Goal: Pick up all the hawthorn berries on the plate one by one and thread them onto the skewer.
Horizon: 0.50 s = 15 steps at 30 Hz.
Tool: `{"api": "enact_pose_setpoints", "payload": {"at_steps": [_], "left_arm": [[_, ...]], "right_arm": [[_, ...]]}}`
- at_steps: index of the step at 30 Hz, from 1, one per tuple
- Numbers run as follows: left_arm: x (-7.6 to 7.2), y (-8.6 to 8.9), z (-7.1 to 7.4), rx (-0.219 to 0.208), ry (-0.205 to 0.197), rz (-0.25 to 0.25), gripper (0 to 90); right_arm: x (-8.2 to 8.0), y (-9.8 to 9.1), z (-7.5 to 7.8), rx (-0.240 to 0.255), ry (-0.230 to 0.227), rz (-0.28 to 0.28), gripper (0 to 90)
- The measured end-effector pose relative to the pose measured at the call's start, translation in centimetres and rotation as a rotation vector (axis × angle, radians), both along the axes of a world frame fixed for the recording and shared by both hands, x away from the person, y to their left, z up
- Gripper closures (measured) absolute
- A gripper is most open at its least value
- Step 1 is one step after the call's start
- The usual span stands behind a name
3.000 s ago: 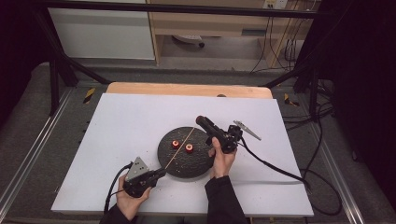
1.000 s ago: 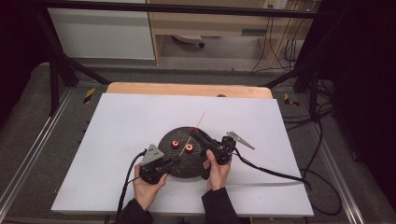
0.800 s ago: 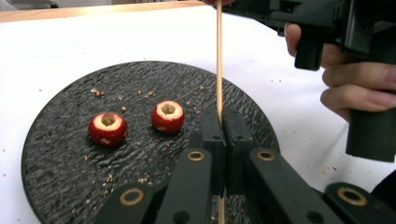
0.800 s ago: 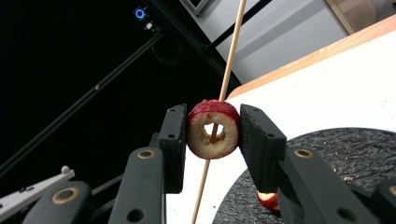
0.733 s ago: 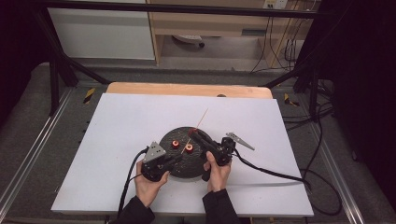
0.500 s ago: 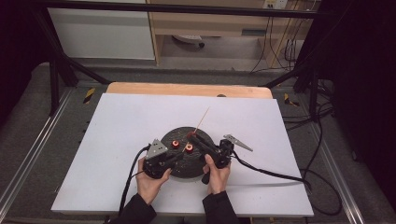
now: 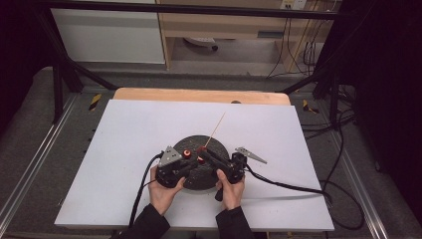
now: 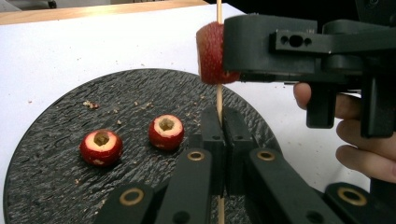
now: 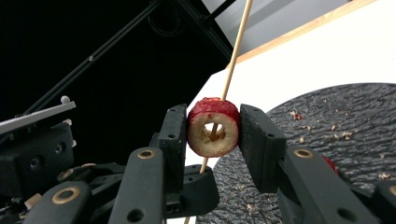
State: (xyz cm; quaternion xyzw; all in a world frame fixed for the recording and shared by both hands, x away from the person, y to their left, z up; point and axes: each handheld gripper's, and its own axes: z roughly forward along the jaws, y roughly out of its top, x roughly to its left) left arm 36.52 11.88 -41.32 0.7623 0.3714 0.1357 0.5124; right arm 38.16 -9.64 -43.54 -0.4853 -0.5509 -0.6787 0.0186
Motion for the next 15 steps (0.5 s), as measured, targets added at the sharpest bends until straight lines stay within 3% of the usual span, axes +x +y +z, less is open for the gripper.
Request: {"api": "enact_pose_setpoints", "payload": {"at_steps": [5,7,9,15], "left_arm": [[-0.1,0.3,0.0,0.004,-0.006,-0.01,88.4],[-0.3,0.5,0.0,0.004,-0.007,-0.011,88.4],[-0.4,0.9,-0.1,0.011,-0.009,-0.012,88.4],[-1.0,2.9,-0.2,0.036,-0.004,-0.011,88.4]], "right_arm": [[0.1,0.0,0.0,-0.007,0.011,0.019,62.4],[0.1,-0.1,0.2,-0.028,0.002,0.018,53.9],[0.1,-0.2,0.3,-0.039,-0.003,0.019,51.8],[0.3,-1.1,1.2,-0.134,-0.038,0.043,32.6]]}}
